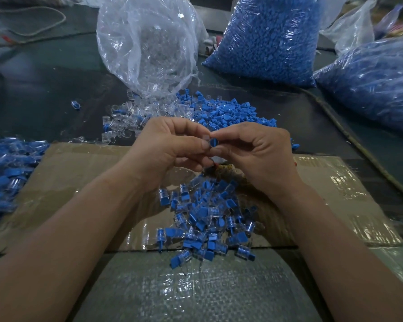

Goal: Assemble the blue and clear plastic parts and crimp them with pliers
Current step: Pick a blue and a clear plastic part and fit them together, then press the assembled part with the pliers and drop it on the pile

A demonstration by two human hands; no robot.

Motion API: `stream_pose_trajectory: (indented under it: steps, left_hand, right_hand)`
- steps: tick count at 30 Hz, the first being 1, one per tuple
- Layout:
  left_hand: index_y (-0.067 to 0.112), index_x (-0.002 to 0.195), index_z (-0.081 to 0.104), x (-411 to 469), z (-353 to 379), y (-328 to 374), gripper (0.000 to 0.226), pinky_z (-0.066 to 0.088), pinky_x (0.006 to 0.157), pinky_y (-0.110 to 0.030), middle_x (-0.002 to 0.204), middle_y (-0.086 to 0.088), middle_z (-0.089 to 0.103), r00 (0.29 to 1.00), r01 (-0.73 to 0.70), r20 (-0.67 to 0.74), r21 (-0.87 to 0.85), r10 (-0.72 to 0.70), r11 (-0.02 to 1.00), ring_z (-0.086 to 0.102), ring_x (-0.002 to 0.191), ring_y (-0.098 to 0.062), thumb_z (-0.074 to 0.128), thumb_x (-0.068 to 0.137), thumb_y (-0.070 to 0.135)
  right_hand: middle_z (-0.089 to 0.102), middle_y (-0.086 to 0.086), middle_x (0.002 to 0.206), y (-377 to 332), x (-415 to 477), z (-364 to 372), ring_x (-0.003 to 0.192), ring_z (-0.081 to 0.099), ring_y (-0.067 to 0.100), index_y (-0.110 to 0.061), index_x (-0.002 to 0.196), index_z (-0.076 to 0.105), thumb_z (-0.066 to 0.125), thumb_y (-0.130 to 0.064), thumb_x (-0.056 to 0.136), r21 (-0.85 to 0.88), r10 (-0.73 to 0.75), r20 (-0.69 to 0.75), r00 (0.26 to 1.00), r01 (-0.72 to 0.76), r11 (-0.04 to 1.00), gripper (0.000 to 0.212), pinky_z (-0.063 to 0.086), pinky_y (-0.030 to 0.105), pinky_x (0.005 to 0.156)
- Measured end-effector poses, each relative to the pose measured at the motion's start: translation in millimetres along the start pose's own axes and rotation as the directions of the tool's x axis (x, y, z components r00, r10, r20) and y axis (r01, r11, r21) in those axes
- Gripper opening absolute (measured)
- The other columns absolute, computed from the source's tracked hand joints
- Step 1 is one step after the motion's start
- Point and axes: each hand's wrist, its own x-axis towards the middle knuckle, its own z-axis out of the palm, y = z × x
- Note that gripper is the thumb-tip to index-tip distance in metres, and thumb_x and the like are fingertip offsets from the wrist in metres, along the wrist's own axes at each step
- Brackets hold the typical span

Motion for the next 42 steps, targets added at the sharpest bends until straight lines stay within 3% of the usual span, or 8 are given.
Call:
stream_pose_trajectory:
  steps: [13,20,25,27,30,32,37,42]
  left_hand:
    - [0.006,0.072,0.064,0.1,-0.3,2.9,0.017,0.053,0.047,-0.021,0.060,-0.009,0.068,1.000,0.004,-0.031,0.141,0.001,0.990,0.066,0.052,-0.018,0.068,0.055,0.010]
    - [0.006,0.068,0.063,0.3,2.8,1.5,0.011,0.052,0.046,-0.020,0.057,-0.009,0.066,0.999,0.023,-0.032,0.109,-0.020,0.994,0.064,0.048,-0.016,0.063,0.071,-0.005]
    - [0.006,0.067,0.063,2.1,-0.3,1.0,0.011,0.051,0.045,-0.019,0.059,-0.010,0.067,0.999,0.028,-0.041,0.070,-0.025,0.997,0.064,0.049,-0.016,0.067,0.057,0.008]
    - [0.006,0.068,0.063,2.6,-2.1,1.2,0.012,0.050,0.045,-0.019,0.059,-0.009,0.067,0.998,0.024,-0.052,0.057,-0.021,0.998,0.064,0.049,-0.016,0.066,0.057,0.009]
    - [0.005,0.070,0.061,2.2,-3.4,1.7,0.009,0.050,0.045,-0.018,0.060,-0.008,0.067,0.997,0.021,-0.070,0.051,-0.018,0.998,0.064,0.050,-0.016,0.065,0.061,0.006]
    - [0.004,0.070,0.061,2.2,-3.2,1.9,0.005,0.050,0.045,-0.018,0.059,-0.008,0.067,0.997,0.020,-0.081,0.049,-0.016,0.999,0.064,0.049,-0.015,0.064,0.068,0.000]
    - [0.004,0.072,0.059,3.0,-3.5,3.6,0.009,0.050,0.045,-0.018,0.058,-0.006,0.067,0.995,0.025,-0.096,0.049,-0.020,0.998,0.063,0.048,-0.014,0.061,0.074,-0.005]
    - [0.003,0.073,0.059,2.3,-3.5,3.1,0.009,0.050,0.045,-0.018,0.058,-0.006,0.067,0.996,0.028,-0.091,0.049,-0.023,0.998,0.063,0.048,-0.014,0.060,0.075,-0.005]
  right_hand:
    - [0.062,-0.007,0.087,0.9,1.0,1.8,0.085,0.059,0.001,-0.003,0.096,0.070,0.073,-0.006,0.071,-0.090,-0.044,0.027,0.999,0.046,0.995,0.025,0.049,0.011,0.076]
    - [0.062,-0.008,0.087,1.7,1.4,0.1,0.085,0.061,0.002,-0.006,0.098,0.068,0.073,-0.007,0.072,-0.087,-0.034,0.039,0.999,0.038,0.996,0.027,0.050,0.012,0.076]
    - [0.062,-0.019,0.083,0.9,3.0,-8.5,0.080,0.063,0.001,-0.026,0.099,0.063,0.071,-0.032,0.066,-0.025,0.152,0.065,0.986,-0.150,0.988,0.035,0.050,0.012,0.075]
    - [0.062,-0.022,0.080,6.8,4.7,-20.9,0.078,0.063,-0.003,-0.034,0.092,0.064,0.068,-0.040,0.064,-0.030,0.270,0.029,0.962,-0.269,0.963,0.029,0.050,0.010,0.074]
    - [0.060,-0.025,0.077,20.2,7.3,-42.5,0.073,0.057,-0.016,-0.032,0.091,0.067,0.074,-0.034,0.069,-0.220,0.395,0.068,0.916,-0.372,0.902,0.024,0.044,0.001,0.068]
    - [0.057,-0.027,0.083,25.6,7.8,-52.3,0.074,0.052,-0.021,-0.033,0.100,0.064,0.075,-0.037,0.067,-0.338,0.482,0.195,0.854,-0.403,0.851,0.035,0.038,0.000,0.064]
    - [0.038,-0.032,0.099,24.9,4.9,-56.2,0.089,0.039,-0.009,-0.042,0.124,0.043,0.079,-0.048,0.050,-0.506,0.626,0.513,0.587,-0.383,0.773,0.082,0.027,0.011,0.068]
    - [0.035,-0.024,0.098,24.4,5.6,-51.0,0.090,0.038,0.001,-0.035,0.129,0.044,0.082,-0.046,0.053,-0.598,0.613,0.492,0.618,-0.271,0.754,0.085,0.032,0.017,0.070]
